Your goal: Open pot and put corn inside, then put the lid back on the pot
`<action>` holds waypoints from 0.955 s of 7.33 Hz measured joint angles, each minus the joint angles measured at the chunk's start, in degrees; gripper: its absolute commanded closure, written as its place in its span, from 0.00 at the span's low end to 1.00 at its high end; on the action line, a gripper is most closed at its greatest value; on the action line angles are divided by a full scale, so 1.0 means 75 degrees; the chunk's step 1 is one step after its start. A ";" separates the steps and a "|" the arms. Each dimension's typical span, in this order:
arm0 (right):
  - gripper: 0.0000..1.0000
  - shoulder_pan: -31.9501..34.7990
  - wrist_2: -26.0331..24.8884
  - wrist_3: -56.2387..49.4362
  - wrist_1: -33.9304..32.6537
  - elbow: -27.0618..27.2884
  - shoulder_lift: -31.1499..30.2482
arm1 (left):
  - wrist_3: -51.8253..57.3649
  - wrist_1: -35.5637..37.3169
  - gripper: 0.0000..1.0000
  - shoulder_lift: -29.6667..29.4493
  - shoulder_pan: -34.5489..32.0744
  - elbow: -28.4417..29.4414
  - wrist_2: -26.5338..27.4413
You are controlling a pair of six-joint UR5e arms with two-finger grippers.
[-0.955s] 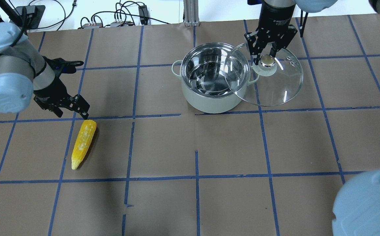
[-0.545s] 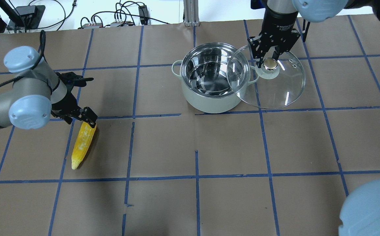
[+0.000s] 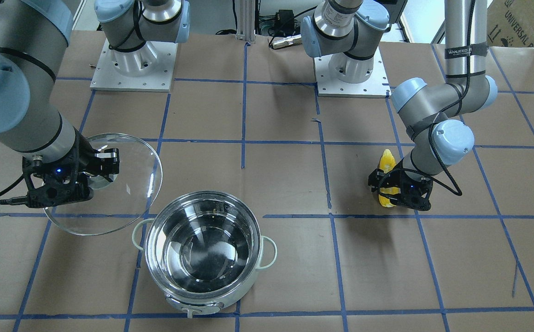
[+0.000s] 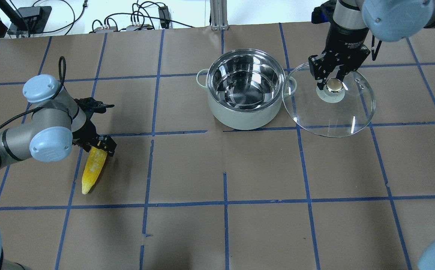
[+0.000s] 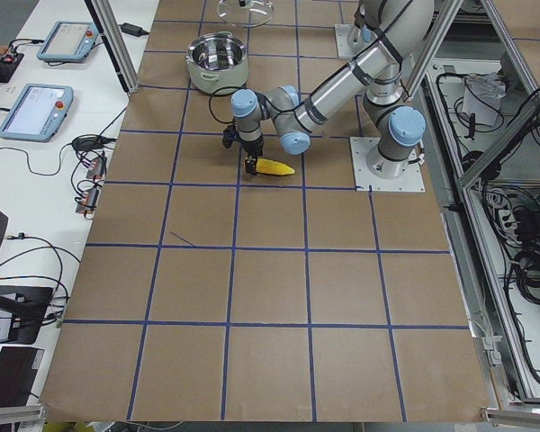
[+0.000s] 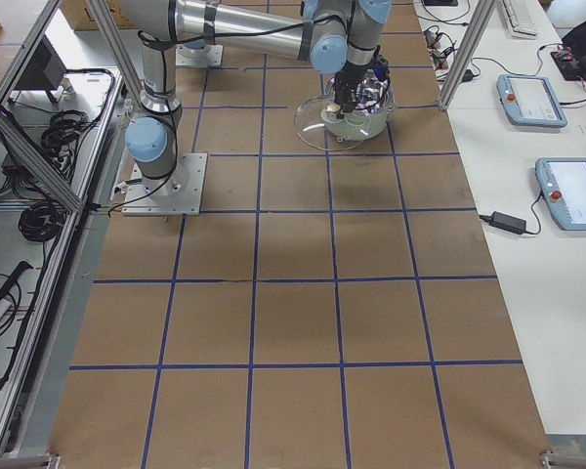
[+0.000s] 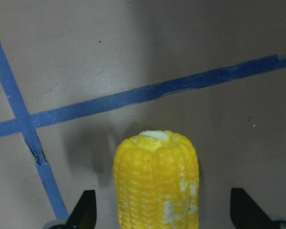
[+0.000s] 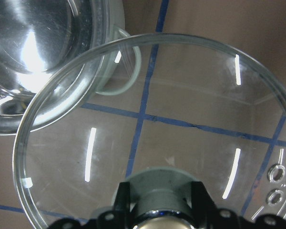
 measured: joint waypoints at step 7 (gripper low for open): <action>0.81 -0.0082 -0.0143 -0.0004 0.0008 -0.0256 -0.0039 | -0.1325 -0.1449 0.89 0.0295 -0.1049 0.1773 -0.0102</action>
